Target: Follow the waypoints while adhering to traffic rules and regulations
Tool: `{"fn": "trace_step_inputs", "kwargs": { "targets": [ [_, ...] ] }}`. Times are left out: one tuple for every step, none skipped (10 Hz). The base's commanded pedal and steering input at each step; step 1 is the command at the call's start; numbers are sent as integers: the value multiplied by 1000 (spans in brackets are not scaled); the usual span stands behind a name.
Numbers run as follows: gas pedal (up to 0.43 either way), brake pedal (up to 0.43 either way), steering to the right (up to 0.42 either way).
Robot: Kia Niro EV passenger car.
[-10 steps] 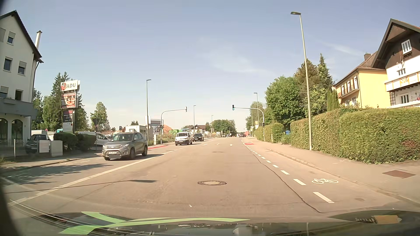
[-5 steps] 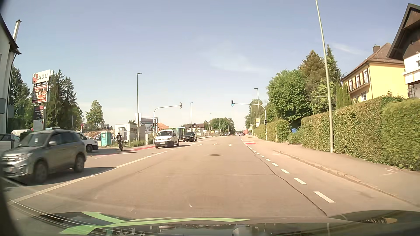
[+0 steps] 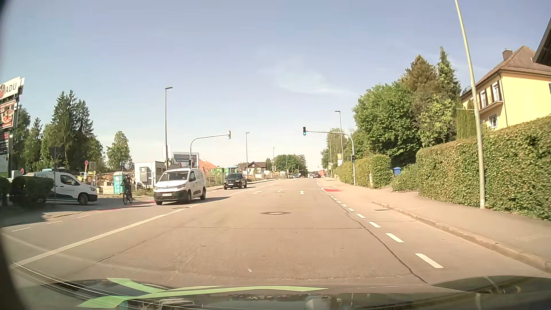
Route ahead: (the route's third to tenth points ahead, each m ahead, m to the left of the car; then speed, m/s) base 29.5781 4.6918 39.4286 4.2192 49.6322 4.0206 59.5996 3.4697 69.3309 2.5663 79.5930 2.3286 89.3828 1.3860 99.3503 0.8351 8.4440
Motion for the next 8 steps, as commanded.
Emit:
{"fn": "trace_step_inputs", "kwargs": {
  "targets": [
    [110,0,0],
    [110,0,1],
    [110,0,1],
    [110,0,0],
    [118,0,0],
    [130,0,1],
    [130,0,0],
    [130,0,0]
  ]
}}
